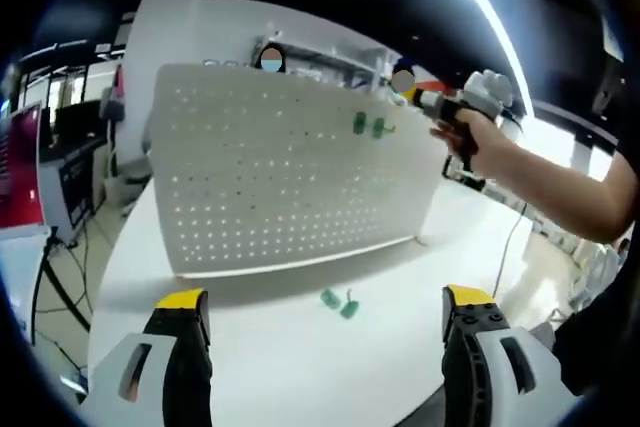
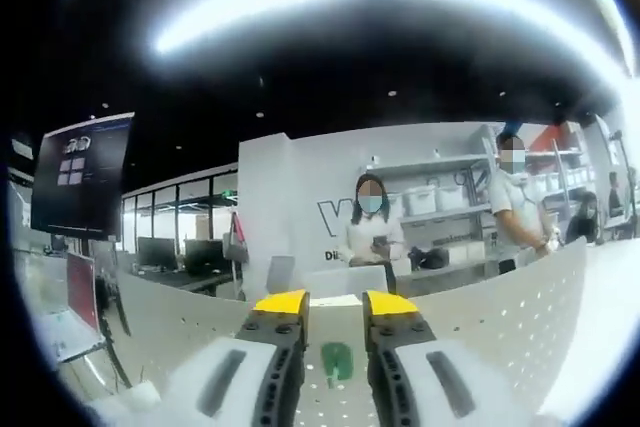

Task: Insert the hook assembly into the mounting plate slot until the hook locks in place.

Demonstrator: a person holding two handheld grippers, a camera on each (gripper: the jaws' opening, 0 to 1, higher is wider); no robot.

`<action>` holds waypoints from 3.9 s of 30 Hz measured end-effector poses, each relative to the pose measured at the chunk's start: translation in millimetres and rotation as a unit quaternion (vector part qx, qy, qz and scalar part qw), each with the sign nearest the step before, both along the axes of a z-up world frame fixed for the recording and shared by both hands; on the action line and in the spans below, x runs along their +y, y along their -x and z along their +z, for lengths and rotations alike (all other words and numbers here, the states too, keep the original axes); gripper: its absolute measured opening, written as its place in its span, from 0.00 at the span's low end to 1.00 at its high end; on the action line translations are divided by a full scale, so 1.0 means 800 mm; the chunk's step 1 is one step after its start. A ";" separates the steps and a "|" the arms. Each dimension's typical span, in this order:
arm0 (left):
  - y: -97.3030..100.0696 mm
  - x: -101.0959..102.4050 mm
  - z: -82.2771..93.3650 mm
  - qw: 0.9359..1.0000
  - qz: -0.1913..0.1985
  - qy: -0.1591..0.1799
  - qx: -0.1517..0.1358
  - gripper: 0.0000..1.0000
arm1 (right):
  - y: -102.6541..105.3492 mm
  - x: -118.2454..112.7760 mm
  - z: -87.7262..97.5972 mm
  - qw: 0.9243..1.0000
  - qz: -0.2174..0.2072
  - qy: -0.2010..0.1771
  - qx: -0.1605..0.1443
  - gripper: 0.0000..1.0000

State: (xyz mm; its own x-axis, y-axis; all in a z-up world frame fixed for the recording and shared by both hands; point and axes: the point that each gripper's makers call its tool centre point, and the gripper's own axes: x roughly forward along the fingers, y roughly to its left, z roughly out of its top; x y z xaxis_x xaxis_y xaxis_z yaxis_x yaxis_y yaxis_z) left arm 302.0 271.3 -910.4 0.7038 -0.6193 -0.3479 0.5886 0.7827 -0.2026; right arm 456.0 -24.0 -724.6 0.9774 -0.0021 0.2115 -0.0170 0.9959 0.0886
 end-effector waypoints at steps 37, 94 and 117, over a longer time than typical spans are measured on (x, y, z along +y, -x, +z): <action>0.013 0.017 -0.025 0.998 0.020 -0.040 0.039 0.95 | 0.192 0.073 -0.251 0.953 0.154 0.011 0.261 0.27; 0.020 0.030 -0.092 0.992 0.017 -0.053 0.115 0.90 | 0.132 0.169 -0.455 0.873 0.240 0.063 0.420 0.23; 0.012 0.047 -0.102 0.989 0.020 -0.054 0.134 0.89 | 0.062 0.192 -0.481 0.867 0.211 0.063 0.447 0.18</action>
State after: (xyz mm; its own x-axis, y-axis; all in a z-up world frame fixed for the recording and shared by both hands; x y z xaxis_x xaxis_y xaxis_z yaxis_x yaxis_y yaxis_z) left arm 292.2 309.1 -991.6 0.6011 -0.5417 -0.5876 0.4929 0.8300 -0.2610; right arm 406.6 130.0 -1109.1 0.6585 0.3638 -0.6588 -0.3633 0.9203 0.1451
